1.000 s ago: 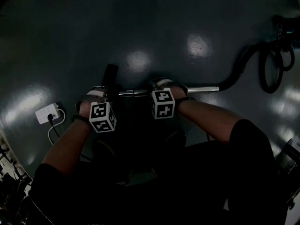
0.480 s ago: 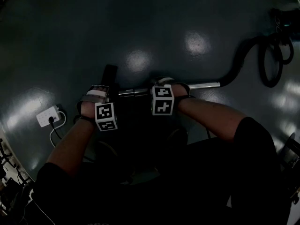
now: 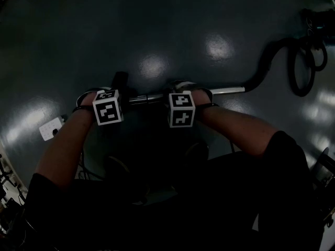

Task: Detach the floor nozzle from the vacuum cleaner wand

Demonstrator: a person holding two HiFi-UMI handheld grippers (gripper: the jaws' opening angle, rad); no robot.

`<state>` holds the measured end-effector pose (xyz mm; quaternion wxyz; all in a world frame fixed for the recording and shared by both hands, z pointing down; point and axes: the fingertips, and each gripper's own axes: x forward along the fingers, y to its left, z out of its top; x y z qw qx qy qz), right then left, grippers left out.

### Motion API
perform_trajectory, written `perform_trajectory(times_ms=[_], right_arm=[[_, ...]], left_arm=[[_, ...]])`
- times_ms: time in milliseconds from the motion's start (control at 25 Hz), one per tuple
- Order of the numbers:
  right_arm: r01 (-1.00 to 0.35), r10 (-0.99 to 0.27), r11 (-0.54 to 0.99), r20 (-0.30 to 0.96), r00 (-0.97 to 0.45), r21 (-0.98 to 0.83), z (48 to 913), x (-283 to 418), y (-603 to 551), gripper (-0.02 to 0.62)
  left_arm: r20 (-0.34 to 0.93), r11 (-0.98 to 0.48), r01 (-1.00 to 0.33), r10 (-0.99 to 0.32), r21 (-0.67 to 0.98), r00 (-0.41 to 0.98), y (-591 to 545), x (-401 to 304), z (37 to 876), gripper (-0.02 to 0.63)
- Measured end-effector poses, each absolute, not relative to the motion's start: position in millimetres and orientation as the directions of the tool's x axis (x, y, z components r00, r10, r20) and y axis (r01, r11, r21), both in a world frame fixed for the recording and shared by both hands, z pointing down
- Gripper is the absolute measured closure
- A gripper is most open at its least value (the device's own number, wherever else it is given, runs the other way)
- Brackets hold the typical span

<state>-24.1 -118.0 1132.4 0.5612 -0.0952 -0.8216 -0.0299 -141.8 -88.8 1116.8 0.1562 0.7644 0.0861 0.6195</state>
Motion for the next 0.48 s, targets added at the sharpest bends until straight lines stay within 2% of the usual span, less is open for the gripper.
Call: perform_trajectory(times_ms=[160,240,320,480], right_arm=[[0.223,0.087,0.975,0.931,-0.354,-0.006,1126.6,-27.7,-119.0,0.443],[0.225,0.077,0.974,0.932,-0.354,0.005,1125.4,-29.1,-120.7,0.445],[0.207,0.085,0.978,0.929,-0.359,-0.010,1125.5,-28.8,-122.4,0.445],[0.187,0.119,0.981,0.913,-0.390,-0.048,1123.4,-27.8,-123.6,0.448]], left_arm=[[0.772,-0.775,-0.111,0.585,0.623,0.250,-68.5,-144.6,1097.3,0.440],[0.740,-0.740,-0.112,0.626,0.663,0.247,-64.3,-140.1,1091.2,0.439],[0.810,-0.815,-0.095,0.543,0.572,0.224,-73.9,-135.6,1096.4,0.442],[0.952,-0.950,-0.106,0.282,0.295,0.121,-90.0,-142.6,1105.1,0.453]])
